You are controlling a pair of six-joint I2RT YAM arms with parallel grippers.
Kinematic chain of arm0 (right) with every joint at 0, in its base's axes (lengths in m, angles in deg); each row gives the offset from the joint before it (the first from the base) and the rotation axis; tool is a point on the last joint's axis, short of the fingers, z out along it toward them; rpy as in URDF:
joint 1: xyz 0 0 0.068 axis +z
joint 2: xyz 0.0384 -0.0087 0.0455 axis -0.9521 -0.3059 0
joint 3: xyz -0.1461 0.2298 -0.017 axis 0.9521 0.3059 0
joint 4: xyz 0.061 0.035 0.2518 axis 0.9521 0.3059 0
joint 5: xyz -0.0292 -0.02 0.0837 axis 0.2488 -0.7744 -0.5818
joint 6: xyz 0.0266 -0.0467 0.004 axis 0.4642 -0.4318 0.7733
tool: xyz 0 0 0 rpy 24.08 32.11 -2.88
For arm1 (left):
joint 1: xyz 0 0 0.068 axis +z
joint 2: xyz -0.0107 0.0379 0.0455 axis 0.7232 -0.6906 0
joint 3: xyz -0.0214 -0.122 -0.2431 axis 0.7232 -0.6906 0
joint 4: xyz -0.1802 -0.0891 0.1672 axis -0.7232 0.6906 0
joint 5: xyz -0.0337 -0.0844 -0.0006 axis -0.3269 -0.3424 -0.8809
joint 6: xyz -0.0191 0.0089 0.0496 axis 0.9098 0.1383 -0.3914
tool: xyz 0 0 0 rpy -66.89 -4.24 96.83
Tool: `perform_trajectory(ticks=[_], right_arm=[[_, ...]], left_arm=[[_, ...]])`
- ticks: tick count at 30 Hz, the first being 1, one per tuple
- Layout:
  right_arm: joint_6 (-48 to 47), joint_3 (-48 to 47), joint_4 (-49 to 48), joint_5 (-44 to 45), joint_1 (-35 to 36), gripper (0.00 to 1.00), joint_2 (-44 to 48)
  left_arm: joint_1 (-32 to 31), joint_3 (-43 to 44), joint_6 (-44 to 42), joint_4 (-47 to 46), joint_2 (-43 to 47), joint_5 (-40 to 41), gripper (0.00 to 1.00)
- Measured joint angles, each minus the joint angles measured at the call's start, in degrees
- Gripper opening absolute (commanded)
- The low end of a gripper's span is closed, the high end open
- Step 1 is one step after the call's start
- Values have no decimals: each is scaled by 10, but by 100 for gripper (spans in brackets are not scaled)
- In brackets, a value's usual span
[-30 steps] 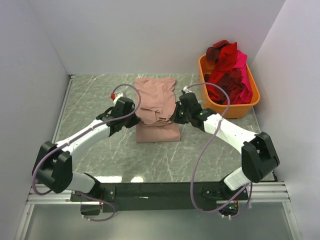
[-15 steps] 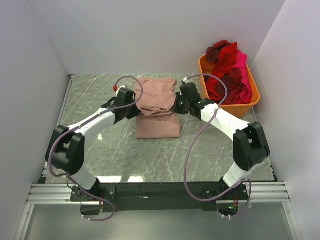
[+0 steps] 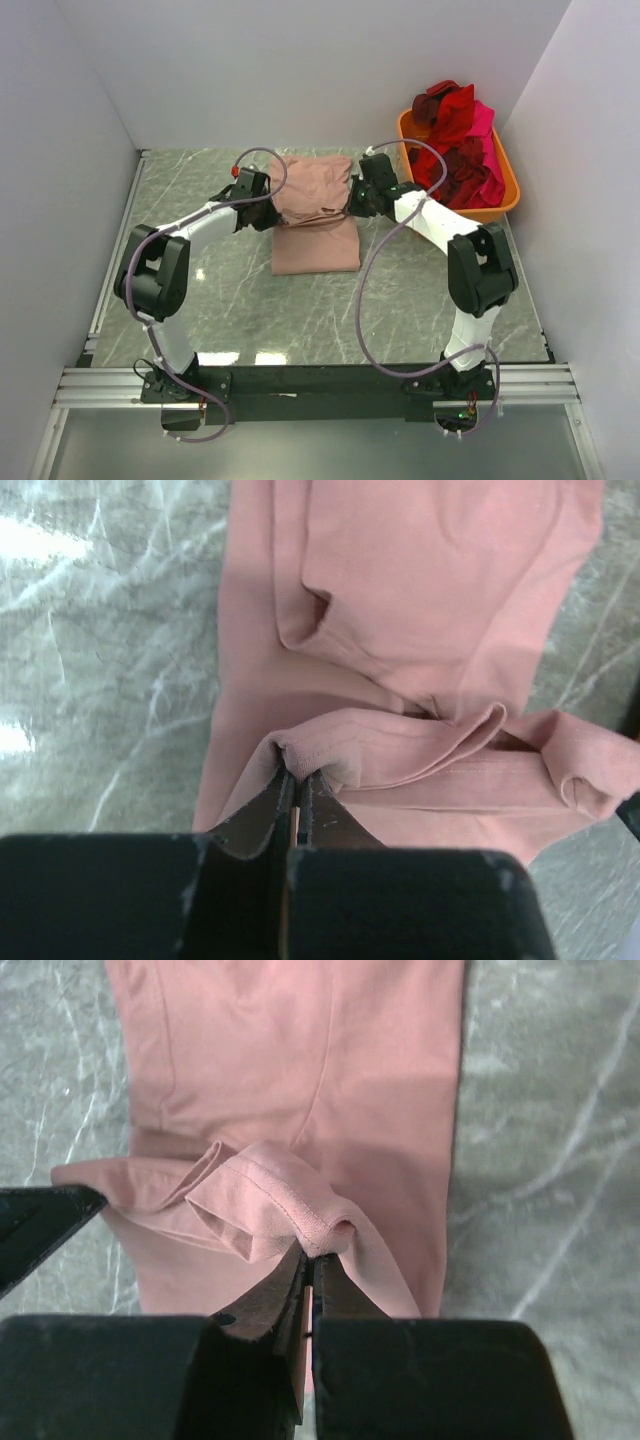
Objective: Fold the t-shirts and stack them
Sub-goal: Fold the tshirt
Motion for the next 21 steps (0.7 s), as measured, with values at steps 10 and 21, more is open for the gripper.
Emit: perform_trajectory(ticks=[10, 21], right_arm=[[-15, -74, 8, -27, -17, 35, -96], [-64, -58, -4, -100, -25, 58, -68]], left_arm=[[23, 24, -9, -4, -38, -29, 47], [35, -15, -7, -27, 33, -42, 99]])
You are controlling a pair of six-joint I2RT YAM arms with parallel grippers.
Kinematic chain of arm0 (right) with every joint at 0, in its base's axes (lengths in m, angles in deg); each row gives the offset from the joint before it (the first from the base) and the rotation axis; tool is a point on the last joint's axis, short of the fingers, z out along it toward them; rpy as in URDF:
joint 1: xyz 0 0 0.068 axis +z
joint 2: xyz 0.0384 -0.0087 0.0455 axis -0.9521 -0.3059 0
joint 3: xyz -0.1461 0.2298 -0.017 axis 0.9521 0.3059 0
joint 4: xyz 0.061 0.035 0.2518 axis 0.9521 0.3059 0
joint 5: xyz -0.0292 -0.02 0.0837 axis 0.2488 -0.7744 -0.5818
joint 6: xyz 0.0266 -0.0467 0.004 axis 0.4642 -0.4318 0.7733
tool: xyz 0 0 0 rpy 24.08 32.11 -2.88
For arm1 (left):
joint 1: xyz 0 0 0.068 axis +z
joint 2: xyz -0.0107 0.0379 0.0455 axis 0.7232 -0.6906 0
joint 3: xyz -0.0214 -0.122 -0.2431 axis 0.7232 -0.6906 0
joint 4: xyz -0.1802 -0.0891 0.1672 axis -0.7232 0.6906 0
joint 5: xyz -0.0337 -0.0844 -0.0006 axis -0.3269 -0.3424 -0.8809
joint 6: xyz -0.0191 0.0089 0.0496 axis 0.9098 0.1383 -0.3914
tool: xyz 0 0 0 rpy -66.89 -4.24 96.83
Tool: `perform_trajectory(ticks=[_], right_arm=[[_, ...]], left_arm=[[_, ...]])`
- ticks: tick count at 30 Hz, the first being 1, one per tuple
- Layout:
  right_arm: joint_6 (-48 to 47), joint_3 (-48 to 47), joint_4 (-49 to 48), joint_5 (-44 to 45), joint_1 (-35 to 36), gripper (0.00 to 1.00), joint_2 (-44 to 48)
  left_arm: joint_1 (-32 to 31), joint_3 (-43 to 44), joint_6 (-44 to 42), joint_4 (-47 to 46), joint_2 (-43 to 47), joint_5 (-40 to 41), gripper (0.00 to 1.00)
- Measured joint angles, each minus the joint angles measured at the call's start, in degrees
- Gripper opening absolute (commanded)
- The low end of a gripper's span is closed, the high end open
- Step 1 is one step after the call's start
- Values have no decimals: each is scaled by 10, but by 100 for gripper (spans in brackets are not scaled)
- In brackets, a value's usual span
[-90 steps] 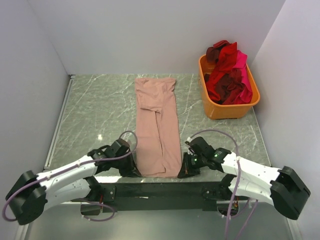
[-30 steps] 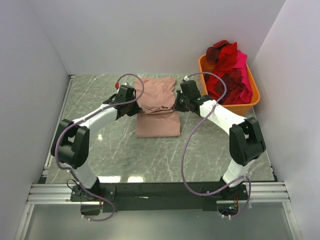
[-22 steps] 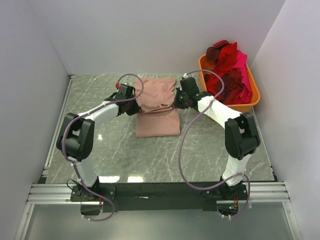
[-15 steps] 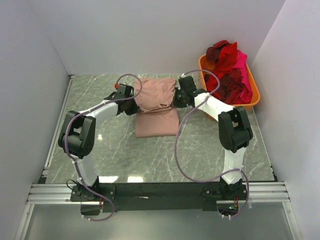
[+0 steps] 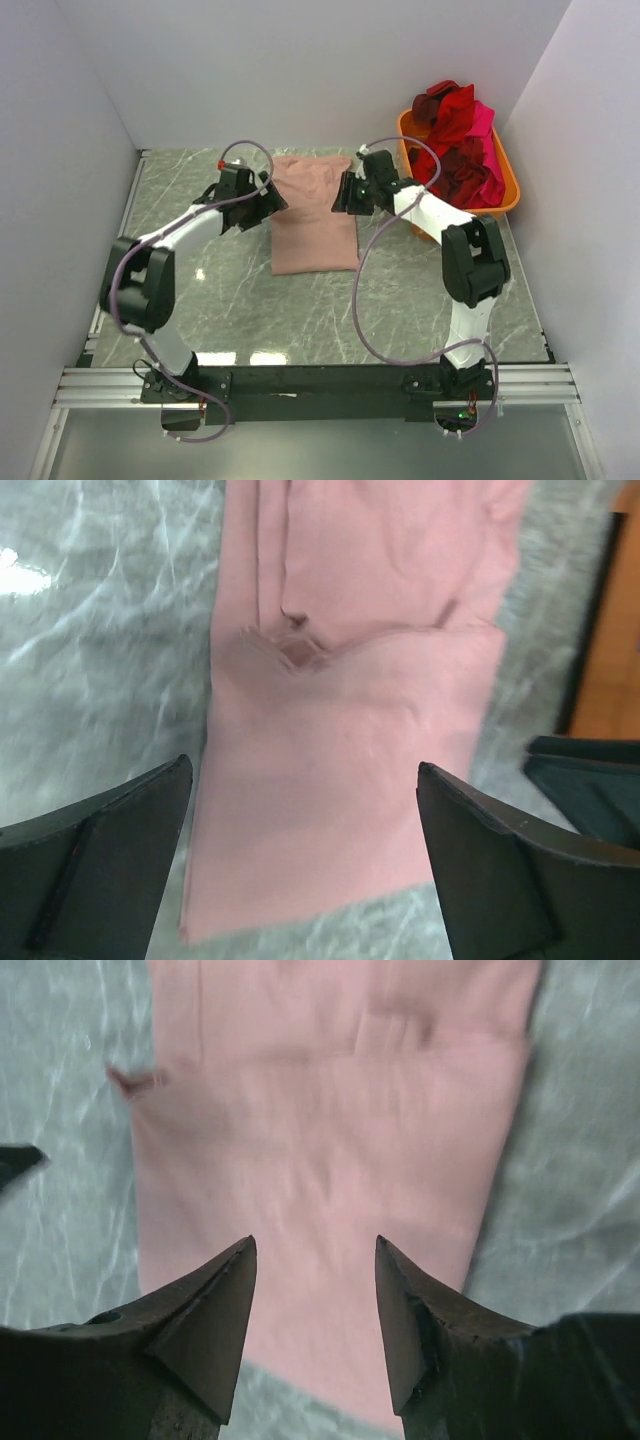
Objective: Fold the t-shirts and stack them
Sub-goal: Fold the tshirt
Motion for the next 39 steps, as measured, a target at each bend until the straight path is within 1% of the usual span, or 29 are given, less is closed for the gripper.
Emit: perform_trajectory(ticks=[4, 8, 12, 15, 17, 20, 21, 23, 24, 26, 27, 29, 30, 32, 35, 36, 37, 38, 39], right_arm=[[3, 103, -23, -25, 0, 58, 68], [15, 217, -39, -44, 0, 58, 146], [34, 323, -54, -54, 0, 58, 215], [46, 371, -66, -58, 0, 58, 236], [52, 388, -73, -58, 0, 58, 236], [61, 396, -82, -59, 0, 57, 231], [63, 396, -89, -58, 0, 56, 227], [67, 396, -102, -58, 0, 55, 218], [68, 395, -107, -58, 0, 53, 212], [70, 392, -114, -58, 0, 52, 199], [72, 391, -119, -57, 0, 50, 190], [77, 387, -124, -61, 0, 48, 173], [79, 384, -127, -59, 0, 47, 170], [82, 383, -136, -57, 0, 46, 165], [83, 383, -143, -57, 0, 42, 161], [84, 382, -146, -57, 0, 39, 158], [85, 381, -148, -58, 0, 37, 156], [86, 380, -151, -59, 0, 34, 153], [87, 379, -153, -59, 0, 25, 149]], left_arm=[[0, -74, 1, -18, 90, -3, 99], [-1, -151, 5, -35, 144, -26, 99], [-11, -221, 13, -37, 160, -46, 99], [-23, -252, 19, -37, 160, -57, 99], [-29, -259, 21, -40, 158, -64, 96], [-37, -260, 27, -52, 149, -71, 84], [-38, -260, 30, -56, 145, -72, 78], [-42, -260, 32, -61, 135, -72, 70], [-42, -260, 34, -62, 130, -72, 63], [-44, -260, 34, -63, 120, -69, 58], [-45, -260, 35, -64, 115, -67, 53], [-45, -260, 35, -64, 100, -64, 49], [-44, -260, 36, -68, 95, -66, 45], [-45, -258, 36, -74, 90, -62, 43], [-45, -252, 36, -76, 79, -61, 36], [-45, -249, 36, -76, 76, -61, 26], [-46, -247, 38, -76, 72, -59, 21], [-46, -244, 37, -75, 68, -56, 5], [-46, -241, 38, -75, 63, -56, 1]])
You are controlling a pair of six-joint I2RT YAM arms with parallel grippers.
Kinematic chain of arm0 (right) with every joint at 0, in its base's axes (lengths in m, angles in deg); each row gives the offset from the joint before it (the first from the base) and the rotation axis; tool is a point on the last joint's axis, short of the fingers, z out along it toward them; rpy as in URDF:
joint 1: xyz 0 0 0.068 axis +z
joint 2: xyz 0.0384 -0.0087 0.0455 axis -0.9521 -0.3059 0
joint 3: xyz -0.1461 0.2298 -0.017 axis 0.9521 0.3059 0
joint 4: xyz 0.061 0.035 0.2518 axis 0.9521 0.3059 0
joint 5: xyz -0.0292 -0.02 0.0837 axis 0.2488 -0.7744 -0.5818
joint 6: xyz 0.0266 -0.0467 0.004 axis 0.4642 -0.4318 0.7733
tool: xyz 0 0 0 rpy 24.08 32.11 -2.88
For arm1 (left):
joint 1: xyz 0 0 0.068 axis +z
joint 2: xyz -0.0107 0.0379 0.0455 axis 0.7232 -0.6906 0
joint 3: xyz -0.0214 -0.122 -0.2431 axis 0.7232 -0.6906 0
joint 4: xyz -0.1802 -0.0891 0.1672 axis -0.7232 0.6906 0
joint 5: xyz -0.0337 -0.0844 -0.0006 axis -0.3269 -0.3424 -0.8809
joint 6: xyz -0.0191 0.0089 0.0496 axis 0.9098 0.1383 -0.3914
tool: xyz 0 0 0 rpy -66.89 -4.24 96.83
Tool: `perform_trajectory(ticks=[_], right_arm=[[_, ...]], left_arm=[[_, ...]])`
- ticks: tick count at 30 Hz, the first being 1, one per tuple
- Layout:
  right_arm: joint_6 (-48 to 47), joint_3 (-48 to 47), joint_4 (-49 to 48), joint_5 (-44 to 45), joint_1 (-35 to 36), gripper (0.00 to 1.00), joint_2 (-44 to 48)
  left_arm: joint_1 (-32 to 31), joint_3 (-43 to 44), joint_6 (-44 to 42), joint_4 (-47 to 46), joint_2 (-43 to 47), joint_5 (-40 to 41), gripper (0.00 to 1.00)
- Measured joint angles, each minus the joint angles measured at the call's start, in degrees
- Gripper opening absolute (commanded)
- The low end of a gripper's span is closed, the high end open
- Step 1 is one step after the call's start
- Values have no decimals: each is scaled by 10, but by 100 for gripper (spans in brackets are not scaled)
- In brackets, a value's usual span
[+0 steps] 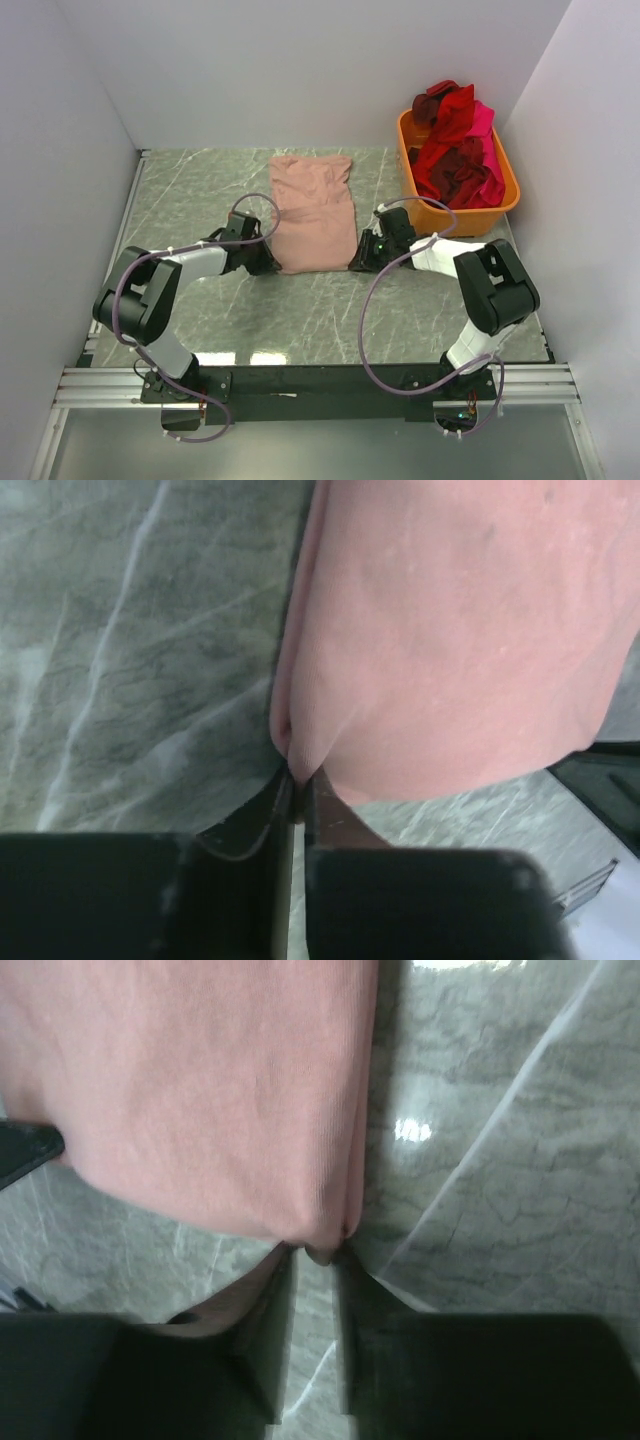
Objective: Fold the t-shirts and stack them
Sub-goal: Fold the tshirt
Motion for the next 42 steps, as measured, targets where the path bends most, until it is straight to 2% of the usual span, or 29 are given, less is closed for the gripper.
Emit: perform_trajectory(ticks=[3, 8, 12, 16, 21, 25, 30, 33, 37, 42], right_arm=[[2, -3, -6, -1, 0, 0, -11], [5, -1, -7, -3, 0, 0, -11], [4, 41, -6, 1, 7, 0, 30], [9, 111, 19, 12, 44, 0, 118], [52, 183, 75, 25, 138, 0, 255], [92, 204, 133, 43, 197, 0, 367], [103, 188, 196, 91, 204, 0, 463], [90, 137, 236, 139, 201, 0, 449], [56, 56, 257, 190, 173, 0, 400], [23, 5, 256, 194, 111, 0, 381]], left_arm=[[-2, 4, -1, 1, -2, 2, 1], [-9, 4, -1, 10, 4, 14, 1], [-24, -22, 1, 35, 43, 25, 1], [-43, -67, 6, 85, 113, 30, 1], [-67, -106, 26, 177, 238, 35, 1], [-104, -116, 50, 256, 350, 34, 1], [-112, -101, 65, 312, 446, 40, 1], [-113, -59, 64, 320, 439, 52, 1], [-112, 31, 46, 328, 370, 91, 1], [-109, 116, 20, 318, 294, 139, 1]])
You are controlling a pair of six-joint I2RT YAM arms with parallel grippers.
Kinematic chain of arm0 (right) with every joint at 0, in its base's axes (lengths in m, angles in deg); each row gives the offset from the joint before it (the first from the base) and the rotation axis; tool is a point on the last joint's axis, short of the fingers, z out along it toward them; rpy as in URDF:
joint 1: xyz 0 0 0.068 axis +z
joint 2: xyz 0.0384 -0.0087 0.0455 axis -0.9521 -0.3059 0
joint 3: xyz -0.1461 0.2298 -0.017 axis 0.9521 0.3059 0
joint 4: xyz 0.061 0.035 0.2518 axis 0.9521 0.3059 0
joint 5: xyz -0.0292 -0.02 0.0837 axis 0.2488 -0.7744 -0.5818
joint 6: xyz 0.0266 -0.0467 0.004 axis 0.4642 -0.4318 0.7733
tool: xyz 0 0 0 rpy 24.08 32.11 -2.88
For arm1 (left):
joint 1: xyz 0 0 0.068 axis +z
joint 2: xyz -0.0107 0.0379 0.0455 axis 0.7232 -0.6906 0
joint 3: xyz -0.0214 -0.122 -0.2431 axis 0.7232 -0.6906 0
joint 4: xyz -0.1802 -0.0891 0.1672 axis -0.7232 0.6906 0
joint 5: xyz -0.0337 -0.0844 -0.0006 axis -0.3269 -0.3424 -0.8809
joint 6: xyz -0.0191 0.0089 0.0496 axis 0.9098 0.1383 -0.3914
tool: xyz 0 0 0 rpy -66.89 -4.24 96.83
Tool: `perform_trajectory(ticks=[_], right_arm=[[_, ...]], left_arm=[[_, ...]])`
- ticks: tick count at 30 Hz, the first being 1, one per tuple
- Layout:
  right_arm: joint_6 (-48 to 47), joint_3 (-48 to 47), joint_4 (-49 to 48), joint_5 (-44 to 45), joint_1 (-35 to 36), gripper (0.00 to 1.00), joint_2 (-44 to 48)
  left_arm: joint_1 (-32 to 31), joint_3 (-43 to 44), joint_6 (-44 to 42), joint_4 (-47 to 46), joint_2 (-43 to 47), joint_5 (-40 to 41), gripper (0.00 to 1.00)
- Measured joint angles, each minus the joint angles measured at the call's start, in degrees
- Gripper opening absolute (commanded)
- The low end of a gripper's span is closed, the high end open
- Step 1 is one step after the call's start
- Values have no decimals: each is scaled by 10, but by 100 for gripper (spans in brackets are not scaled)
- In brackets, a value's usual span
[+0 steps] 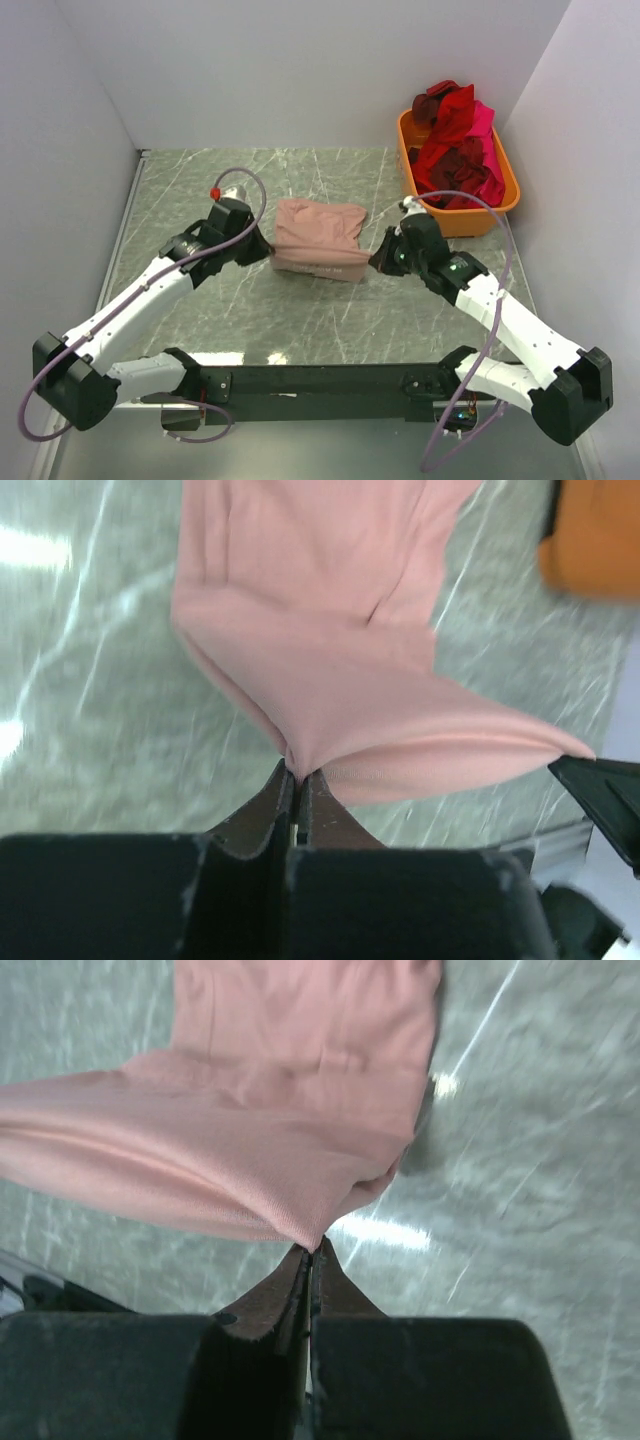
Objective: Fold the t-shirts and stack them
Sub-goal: Fold the tshirt
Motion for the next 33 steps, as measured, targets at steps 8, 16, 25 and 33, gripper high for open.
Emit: perform_trajectory(ticks=[8, 16, 25, 33], right_arm=[[-49, -71, -7, -60, -75, 0, -62], [-63, -121, -16, -78, -112, 0, -124], [-73, -188, -17, -94, -146, 0, -208], [-81, -261, -17, -99, -163, 0, -301]], left_arm=[[50, 77, -32, -48, -66, -3, 1], [89, 128, -58, -70, -154, -32, 1], [121, 202, -79, -83, -243, -71, 1], [138, 271, -92, -76, -334, -81, 1]])
